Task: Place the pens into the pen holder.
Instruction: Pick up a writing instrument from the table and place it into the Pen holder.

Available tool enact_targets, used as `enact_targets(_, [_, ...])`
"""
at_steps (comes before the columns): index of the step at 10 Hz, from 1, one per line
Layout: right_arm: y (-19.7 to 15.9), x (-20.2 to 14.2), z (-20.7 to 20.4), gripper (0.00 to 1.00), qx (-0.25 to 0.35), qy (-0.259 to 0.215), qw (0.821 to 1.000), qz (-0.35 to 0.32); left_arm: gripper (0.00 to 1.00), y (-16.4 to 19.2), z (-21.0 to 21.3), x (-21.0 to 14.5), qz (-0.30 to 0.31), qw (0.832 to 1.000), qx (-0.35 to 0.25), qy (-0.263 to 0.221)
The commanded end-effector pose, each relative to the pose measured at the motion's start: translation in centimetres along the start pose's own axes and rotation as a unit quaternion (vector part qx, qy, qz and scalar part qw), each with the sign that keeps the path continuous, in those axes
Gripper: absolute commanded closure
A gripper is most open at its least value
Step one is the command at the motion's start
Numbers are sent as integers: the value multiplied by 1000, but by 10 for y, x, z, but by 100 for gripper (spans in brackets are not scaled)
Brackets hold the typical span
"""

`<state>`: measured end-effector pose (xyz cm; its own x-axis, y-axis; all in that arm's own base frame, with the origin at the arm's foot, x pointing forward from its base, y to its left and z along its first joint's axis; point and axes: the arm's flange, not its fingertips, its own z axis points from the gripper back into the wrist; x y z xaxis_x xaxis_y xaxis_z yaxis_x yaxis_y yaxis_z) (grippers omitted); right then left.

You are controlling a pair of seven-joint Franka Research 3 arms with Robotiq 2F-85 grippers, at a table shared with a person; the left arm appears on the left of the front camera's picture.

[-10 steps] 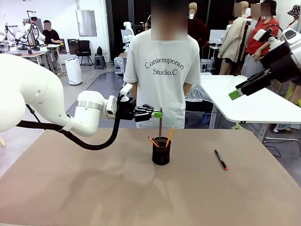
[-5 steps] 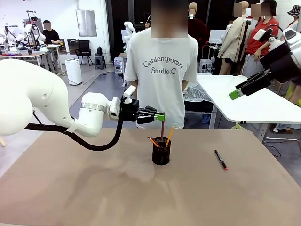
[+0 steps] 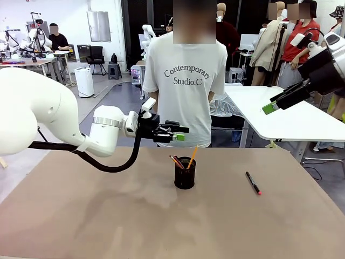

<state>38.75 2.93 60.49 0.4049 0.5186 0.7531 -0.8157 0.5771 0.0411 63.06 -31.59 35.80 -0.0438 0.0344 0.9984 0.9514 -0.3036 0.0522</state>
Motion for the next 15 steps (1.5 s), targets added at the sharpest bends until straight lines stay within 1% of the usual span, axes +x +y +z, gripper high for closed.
enact_targets(1, [0, 1, -1, 0, 4, -5, 1000, 0, 0, 0, 4, 6, 8, 1000, -2, 12])
enact_targets(3, [0, 1, -1, 0, 4, -5, 1000, 0, 0, -2, 4, 8, 10, 1000, 4, 21])
enact_targets(4, [0, 1, -1, 0, 4, -5, 1000, 0, 0, 0, 1, 0, 2, 1000, 1, 4])
enact_targets(8, [0, 1, -1, 0, 4, -5, 1000, 0, 0, 1, 1, -1, 5, 1000, 4, 6])
enact_targets(9, [0, 1, -1, 0, 4, -5, 1000, 0, 0, -11, 12, 11, 15, 999, 12, 35])
enact_targets(10, [0, 1, -1, 0, 4, -5, 1000, 0, 0, -26, 22, 27, 46, 997, 28, 51])
enact_targets(11, [0, 1, -1, 0, 4, -5, 1000, 0, 0, -34, 34, 40, 69, 995, 31, 70])
enact_targets(12, [0, 1, -1, 0, 4, -5, 1000, 0, 0, -45, 40, 53, 74, 992, 35, 97])
enact_targets(13, [0, 1, -1, 0, 4, -5, 1000, 0, 0, -56, 49, 67, 66, 991, 33, 111])
enact_targets(14, [0, 1, -1, 0, 4, -5, 1000, 0, 0, -71, 67, 86, 67, 985, 35, 153])
enact_targets(15, [0, 1, -1, 0, 4, -5, 1000, 0, 0, -85, 80, 102, 63, 976, 51, 204])
